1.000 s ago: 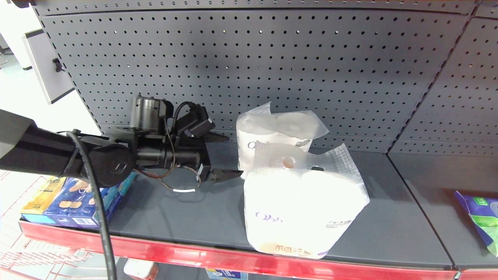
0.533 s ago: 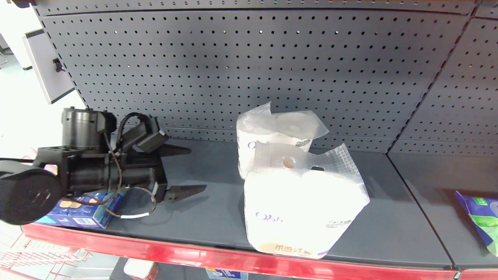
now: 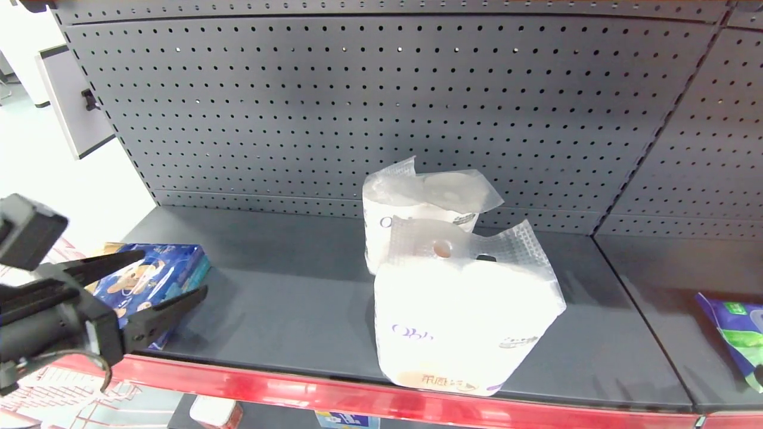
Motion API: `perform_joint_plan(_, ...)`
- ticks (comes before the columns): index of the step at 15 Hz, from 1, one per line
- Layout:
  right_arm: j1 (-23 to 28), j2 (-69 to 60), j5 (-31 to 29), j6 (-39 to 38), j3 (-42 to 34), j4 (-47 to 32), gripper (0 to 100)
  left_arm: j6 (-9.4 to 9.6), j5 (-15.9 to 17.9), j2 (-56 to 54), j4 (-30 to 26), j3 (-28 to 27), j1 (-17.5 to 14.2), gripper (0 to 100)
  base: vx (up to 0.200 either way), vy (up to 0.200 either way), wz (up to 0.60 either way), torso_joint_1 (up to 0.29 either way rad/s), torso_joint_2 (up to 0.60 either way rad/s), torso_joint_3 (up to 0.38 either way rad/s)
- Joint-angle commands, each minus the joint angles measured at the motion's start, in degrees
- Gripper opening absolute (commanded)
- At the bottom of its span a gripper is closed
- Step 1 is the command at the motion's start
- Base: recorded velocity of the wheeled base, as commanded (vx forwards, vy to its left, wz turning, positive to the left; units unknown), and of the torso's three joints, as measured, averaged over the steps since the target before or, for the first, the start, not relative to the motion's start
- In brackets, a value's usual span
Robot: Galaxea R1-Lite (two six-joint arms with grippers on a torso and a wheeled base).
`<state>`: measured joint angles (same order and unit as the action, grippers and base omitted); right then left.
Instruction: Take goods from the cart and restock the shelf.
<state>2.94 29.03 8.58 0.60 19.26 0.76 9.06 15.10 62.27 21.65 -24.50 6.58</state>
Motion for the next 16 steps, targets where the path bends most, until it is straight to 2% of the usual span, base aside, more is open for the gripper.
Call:
perform_joint_plan(1,-0.5,14.5,-2.7,-0.5,2.8,1.8,100,-5.89,-6.1,-16.0,-4.7,5.4,0.0,100,0.000,0.000,0.00,0.000,0.00,0.000)
perform_joint_plan(2,-1.2,15.3,-3.0,-0.2,2.4,3.9,100,-6.95,-6.8,-18.9,-6.8,5.7,-0.1,100,0.000,0.000,0.00,0.000,0.00,0.000)
perform_joint_plan(4,0.0,14.8,-7.1,0.5,1.7,4.7,100,-6.86,-10.6,-22.1,-9.5,5.3,-0.1,100,0.000,0.000,0.00,0.000,0.00,0.000)
perform_joint_plan(5,0.0,14.7,-8.5,-0.2,0.7,5.0,100,-6.86,-11.2,-22.7,-10.4,5.1,-0.1,100,0.000,0.000,0.00,0.000,0.00,0.000)
perform_joint_plan(7,-0.1,13.2,-7.5,-0.2,-1.9,5.0,100,-6.86,-11.7,-23.3,-10.8,5.1,-0.1,100,0.000,0.000,0.00,0.000,0.00,0.000)
perform_joint_plan(10,0.0,15.1,-7.8,1.7,-1.2,5.1,100,-6.60,-11.9,-24.0,-10.9,5.3,-0.1,100,0.000,0.000,0.00,0.000,0.00,0.000)
perform_joint_plan(11,0.1,15.2,-7.8,1.9,-1.2,5.2,100,-6.25,-12.1,-24.5,-10.9,5.8,-0.1,100,0.000,0.000,0.00,0.000,0.00,0.000)
perform_joint_plan(14,0.2,14.6,-7.9,4.1,-3.5,5.1,100,-3.08,-12.8,-24.8,-12.3,5.5,-0.1,100,0.000,0.000,0.00,0.000,0.00,0.000)
perform_joint_plan(16,0.2,14.1,-7.9,4.1,-4.3,5.1,100,-2.20,-12.8,-24.8,-12.4,5.4,-0.1,100,0.000,0.000,0.00,0.000,0.00,0.000)
